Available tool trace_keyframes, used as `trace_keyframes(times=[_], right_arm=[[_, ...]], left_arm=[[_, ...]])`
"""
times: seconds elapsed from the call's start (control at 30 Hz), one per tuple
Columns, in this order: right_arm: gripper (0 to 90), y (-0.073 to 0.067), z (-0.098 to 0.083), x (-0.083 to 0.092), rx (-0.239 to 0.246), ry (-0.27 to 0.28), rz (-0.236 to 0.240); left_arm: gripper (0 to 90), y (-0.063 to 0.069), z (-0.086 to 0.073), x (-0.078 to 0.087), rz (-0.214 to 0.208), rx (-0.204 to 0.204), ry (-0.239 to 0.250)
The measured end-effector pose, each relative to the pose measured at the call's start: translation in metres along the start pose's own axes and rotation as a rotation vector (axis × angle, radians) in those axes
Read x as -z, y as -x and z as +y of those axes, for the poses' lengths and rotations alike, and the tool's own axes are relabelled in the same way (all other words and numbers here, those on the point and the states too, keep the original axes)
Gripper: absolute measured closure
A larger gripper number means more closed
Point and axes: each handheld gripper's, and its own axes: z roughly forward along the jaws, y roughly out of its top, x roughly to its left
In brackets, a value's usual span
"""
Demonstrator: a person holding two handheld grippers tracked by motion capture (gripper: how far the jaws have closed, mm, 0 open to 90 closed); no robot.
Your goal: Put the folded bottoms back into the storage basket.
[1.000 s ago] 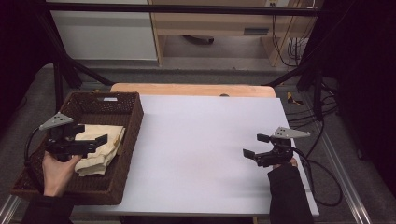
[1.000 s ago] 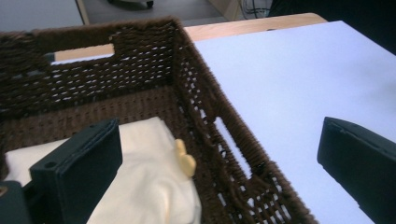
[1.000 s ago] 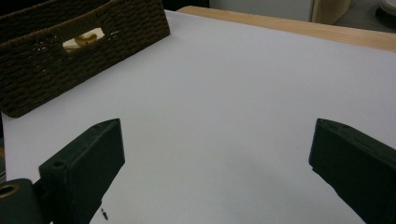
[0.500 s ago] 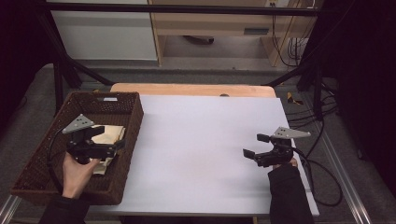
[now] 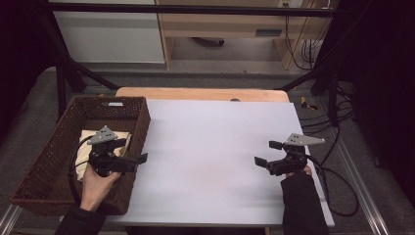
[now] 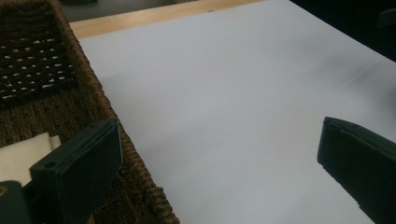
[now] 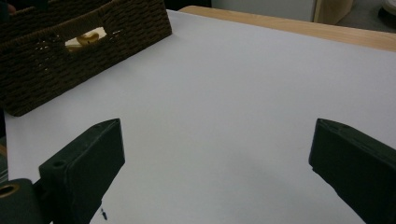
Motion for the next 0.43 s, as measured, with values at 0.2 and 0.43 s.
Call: trace_keyframes(times=[0.2, 0.43], right_arm=[[3.6, 0.0004, -0.0005, -0.0006, 0.003, -0.003, 0.004], [3.7, 0.0004, -0.0004, -0.0003, 0.002, 0.000, 0.008]], left_arm=[[0.0, 0.0002, -0.0030, -0.0051, -0.012, -0.009, -0.022], [0.0, 0.0014, -0.0048, -0.0079, -0.009, -0.020, -0.040]])
